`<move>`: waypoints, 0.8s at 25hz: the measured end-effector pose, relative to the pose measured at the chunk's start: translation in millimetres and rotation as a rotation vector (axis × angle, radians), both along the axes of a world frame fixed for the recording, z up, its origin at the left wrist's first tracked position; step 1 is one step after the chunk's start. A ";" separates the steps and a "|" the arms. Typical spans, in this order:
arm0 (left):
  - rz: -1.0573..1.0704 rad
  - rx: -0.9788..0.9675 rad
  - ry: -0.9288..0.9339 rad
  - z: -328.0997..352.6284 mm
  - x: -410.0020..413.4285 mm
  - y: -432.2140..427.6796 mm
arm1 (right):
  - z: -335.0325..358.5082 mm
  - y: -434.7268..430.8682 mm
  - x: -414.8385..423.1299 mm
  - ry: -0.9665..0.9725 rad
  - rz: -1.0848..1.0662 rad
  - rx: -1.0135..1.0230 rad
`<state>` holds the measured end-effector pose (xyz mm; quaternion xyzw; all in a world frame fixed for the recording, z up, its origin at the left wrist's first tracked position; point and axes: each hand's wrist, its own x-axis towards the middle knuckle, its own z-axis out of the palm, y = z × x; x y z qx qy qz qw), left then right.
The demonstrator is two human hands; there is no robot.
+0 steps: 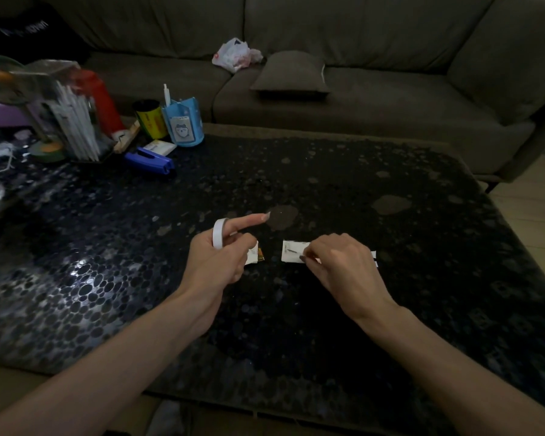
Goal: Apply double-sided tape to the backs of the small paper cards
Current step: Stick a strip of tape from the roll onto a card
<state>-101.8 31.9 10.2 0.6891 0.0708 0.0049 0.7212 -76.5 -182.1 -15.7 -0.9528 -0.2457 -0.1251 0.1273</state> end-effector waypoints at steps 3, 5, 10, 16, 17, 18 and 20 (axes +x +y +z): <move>-0.008 0.004 -0.002 -2.7 1.0 0.4 | 1.5 -4.7 -13.7 -0.015 0.062 -0.016; -0.013 0.014 -0.008 -4.3 0.7 -2.6 | -2.5 -8.0 -19.7 0.012 0.098 -0.071; -0.029 0.019 -0.019 -5.8 -0.8 -11.4 | -13.8 -12.2 -23.2 0.120 0.200 -0.101; -0.053 0.018 -0.029 -11.8 0.4 -11.6 | -15.6 -12.8 -23.9 0.149 0.189 -0.119; -0.061 0.014 -0.028 -13.2 1.2 -10.6 | -16.2 -11.9 -23.1 0.147 0.182 -0.117; -0.075 0.006 -0.021 -14.6 2.0 -9.7 | -15.4 -10.3 -22.7 0.161 0.159 -0.105; -0.124 -0.015 0.012 -17.4 3.2 -8.4 | -11.8 -7.6 -21.0 0.260 0.099 -0.039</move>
